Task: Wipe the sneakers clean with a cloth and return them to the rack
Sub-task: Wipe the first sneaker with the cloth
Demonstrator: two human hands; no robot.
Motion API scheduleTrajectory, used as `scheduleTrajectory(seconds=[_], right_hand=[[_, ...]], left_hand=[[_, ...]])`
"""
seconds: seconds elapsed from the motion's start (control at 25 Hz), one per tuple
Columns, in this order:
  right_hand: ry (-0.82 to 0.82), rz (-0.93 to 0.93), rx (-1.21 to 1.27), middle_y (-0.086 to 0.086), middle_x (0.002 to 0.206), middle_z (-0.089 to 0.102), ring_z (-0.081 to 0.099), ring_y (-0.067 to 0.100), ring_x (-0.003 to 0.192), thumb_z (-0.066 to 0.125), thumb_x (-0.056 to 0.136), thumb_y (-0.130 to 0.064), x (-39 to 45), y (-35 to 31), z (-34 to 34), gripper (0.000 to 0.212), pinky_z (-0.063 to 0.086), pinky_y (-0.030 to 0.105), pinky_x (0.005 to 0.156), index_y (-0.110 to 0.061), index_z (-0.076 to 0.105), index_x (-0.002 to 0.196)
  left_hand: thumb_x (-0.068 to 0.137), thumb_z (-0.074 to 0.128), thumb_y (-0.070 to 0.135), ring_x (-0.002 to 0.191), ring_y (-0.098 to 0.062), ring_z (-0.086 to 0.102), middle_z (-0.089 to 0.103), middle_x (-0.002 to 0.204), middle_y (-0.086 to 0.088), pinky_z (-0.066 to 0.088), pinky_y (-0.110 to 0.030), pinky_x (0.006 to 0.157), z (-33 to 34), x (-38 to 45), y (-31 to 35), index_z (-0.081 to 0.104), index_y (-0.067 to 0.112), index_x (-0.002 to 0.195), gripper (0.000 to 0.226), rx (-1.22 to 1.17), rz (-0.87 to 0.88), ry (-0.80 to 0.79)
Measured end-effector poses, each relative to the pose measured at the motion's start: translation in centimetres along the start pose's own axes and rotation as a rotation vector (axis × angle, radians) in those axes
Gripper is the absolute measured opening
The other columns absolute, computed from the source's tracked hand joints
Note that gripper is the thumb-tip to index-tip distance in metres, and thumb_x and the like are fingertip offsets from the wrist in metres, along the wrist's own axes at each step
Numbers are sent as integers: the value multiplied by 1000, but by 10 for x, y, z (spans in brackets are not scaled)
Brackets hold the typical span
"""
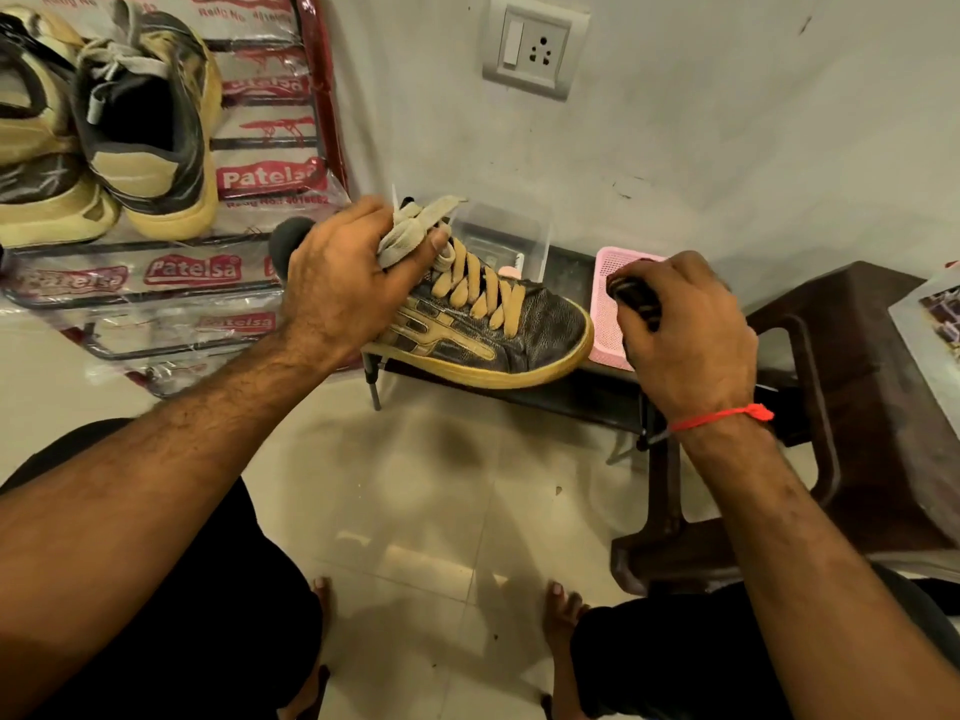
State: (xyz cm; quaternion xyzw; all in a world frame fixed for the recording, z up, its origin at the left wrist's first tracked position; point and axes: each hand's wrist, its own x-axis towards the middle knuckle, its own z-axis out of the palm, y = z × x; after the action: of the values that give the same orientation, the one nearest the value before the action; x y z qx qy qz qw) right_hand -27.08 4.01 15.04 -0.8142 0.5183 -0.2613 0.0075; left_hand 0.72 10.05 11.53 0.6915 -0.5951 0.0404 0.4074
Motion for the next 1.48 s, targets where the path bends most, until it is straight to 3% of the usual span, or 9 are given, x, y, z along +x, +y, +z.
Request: scheduleTrajectory(seconds=[0.16, 0.28, 0.64, 0.76, 0.96, 1.08, 1.2, 1.4, 1.48], right_hand=[[-67, -237, 250, 7, 112, 60, 60, 21, 95, 63, 93, -24, -35, -42, 23, 34, 56, 32, 76, -13, 65, 125], [-19, -232, 249, 7, 113, 59, 61, 20, 90, 55, 97, -28, -33, -39, 33, 34, 60, 37, 67, -15, 63, 128], [44, -176, 179, 6, 110, 63, 62, 22, 89, 60, 98, -27, -24, -14, 37, 29, 55, 32, 64, -16, 68, 124], [18, -226, 157, 6, 112, 63, 64, 23, 91, 54, 97, -31, -28, -21, 39, 33, 59, 36, 62, -17, 67, 125], [-70, -515, 120, 9, 109, 67, 67, 27, 95, 49, 92, -32, -42, -53, 40, 40, 57, 33, 71, -12, 71, 118], [-41, -338, 94, 6, 112, 66, 66, 26, 98, 55, 91, -32, -23, -29, 33, 36, 58, 33, 68, -14, 70, 119], [14, -143, 61, 9, 114, 64, 65, 28, 99, 65, 89, -24, -10, -5, 27, 34, 61, 41, 70, -13, 69, 120], [-105, -519, 198, 8, 106, 67, 67, 26, 90, 55, 88, -26, -55, -69, 47, 34, 58, 35, 69, -11, 72, 113], [-107, -500, 160, 9, 106, 66, 66, 26, 89, 57, 90, -26, -45, -60, 42, 32, 58, 34, 66, -11, 71, 114]], left_hand=[[94, 58, 61, 73, -15, 66, 64, 77, 8, 52, -31, 62, -5, 5, 6, 70, 21, 90, 41, -145, -287, -141], [92, 61, 60, 72, -15, 71, 74, 78, 0, 60, -34, 65, -6, 7, 10, 76, 13, 94, 50, -220, -399, -280], [91, 67, 50, 91, -20, 72, 76, 94, 0, 57, -37, 81, -3, 1, 18, 74, 22, 101, 31, -400, -423, -604], [93, 67, 45, 81, -20, 69, 74, 87, -5, 56, -37, 72, 4, -2, 20, 73, 16, 95, 30, -376, -375, -565], [96, 67, 41, 61, -11, 57, 65, 69, 1, 45, -22, 56, 18, -12, 28, 71, 10, 87, 33, -246, -194, -449], [96, 66, 45, 65, -15, 60, 66, 72, 1, 49, -32, 61, 19, -9, 25, 70, 12, 83, 35, -236, -170, -371], [97, 65, 44, 62, -7, 55, 59, 68, 8, 43, -26, 57, 17, -6, 25, 58, 26, 70, 33, -206, -205, -338], [97, 65, 45, 65, -6, 59, 61, 70, 10, 48, -27, 59, 24, -16, 30, 66, 21, 80, 30, -241, -194, -349], [97, 64, 45, 67, -11, 61, 63, 71, 8, 50, -30, 61, 24, -14, 30, 69, 18, 83, 31, -251, -199, -346]])
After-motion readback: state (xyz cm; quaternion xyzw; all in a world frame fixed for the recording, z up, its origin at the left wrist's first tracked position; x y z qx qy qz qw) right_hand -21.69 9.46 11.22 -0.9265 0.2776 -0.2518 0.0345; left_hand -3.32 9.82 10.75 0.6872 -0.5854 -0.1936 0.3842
